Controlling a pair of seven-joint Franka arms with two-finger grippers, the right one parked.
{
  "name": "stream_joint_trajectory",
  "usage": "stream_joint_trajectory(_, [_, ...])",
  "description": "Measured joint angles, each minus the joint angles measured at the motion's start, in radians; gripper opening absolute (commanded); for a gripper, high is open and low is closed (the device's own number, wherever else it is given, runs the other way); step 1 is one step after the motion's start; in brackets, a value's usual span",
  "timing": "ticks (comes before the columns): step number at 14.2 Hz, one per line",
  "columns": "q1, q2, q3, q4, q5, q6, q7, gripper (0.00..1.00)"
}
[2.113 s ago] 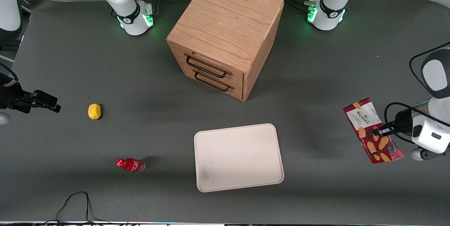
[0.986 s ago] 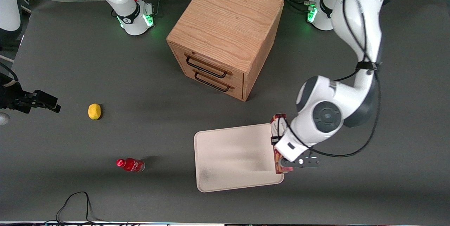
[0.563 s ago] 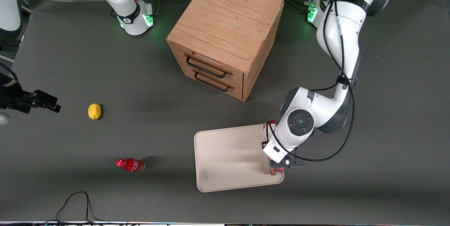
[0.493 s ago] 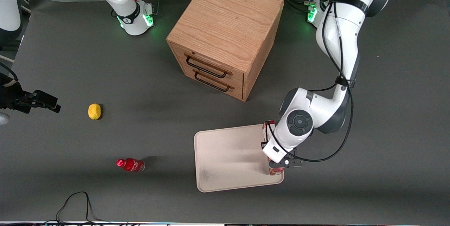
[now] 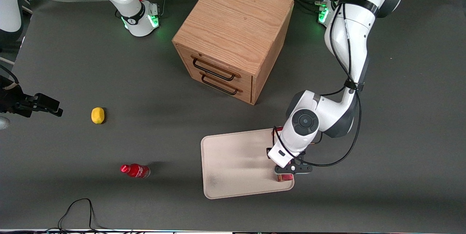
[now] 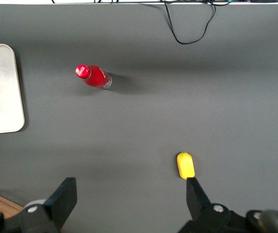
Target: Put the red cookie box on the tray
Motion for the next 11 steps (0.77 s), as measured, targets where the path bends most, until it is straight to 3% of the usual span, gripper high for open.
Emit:
stream_joint_trajectory(3, [0.022,-0.095,0.005,-0.021,0.000,-0.055,-0.001,1.00])
stream_joint_trajectory(6, [0.094,-0.277,0.006,-0.104,-0.010,-0.237,0.025,1.00])
stream_joint_trajectory(11, [0.268,-0.593,0.011,-0.305,-0.016,-0.460,0.256,1.00])
